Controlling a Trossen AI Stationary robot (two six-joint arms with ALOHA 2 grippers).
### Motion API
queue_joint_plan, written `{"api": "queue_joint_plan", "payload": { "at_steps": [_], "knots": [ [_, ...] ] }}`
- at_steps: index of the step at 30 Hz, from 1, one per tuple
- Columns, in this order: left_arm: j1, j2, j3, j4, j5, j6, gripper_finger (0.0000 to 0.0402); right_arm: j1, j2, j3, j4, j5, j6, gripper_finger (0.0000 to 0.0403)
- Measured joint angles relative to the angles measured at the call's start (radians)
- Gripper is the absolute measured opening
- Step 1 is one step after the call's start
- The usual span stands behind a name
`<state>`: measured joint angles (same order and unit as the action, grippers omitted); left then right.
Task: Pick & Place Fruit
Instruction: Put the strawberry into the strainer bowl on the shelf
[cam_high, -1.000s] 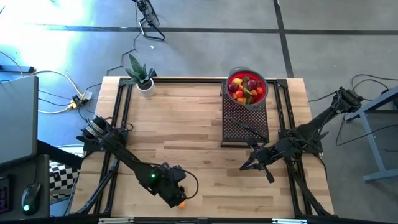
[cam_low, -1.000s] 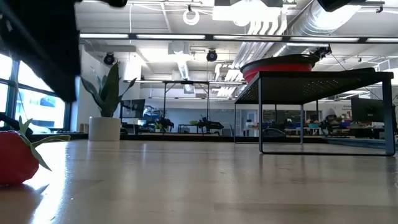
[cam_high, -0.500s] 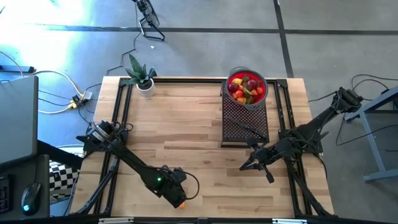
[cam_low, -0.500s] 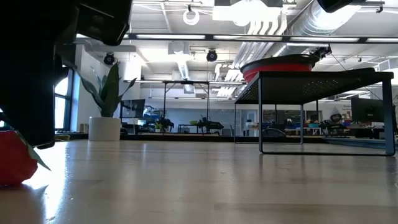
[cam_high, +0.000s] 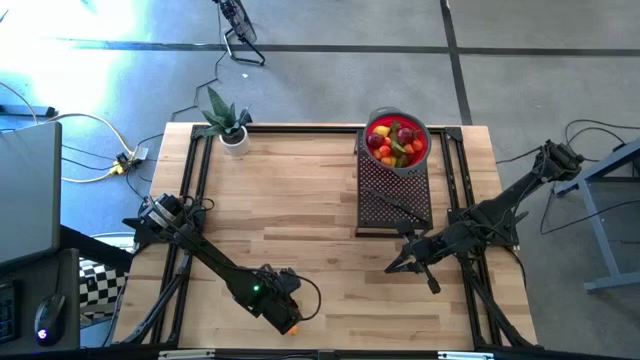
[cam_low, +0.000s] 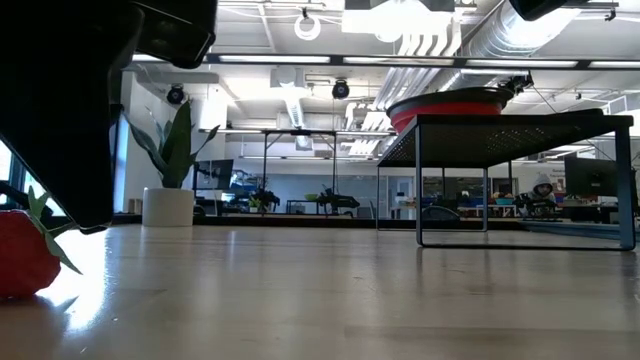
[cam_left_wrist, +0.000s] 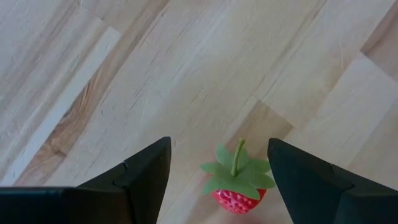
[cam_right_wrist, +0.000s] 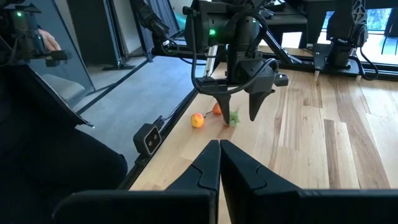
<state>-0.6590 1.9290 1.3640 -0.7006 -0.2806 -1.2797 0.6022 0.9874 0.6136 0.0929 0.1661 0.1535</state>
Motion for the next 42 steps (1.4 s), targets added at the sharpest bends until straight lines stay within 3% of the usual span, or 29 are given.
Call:
{"api": "queue_joint_plan", "payload": {
  "at_steps": [26,42],
  "knots": [
    [-0.001,0.059,0.0,0.048,0.009,-0.027,0.0261,0.0,0.0,0.0,-0.007,0.0,0.0,0.0004],
    [0.045,0.054,0.0,0.037,0.097,-0.009,0.0196,0.0,0.0,0.0,-0.007,0.0,0.0,0.0003]
  ]
}}
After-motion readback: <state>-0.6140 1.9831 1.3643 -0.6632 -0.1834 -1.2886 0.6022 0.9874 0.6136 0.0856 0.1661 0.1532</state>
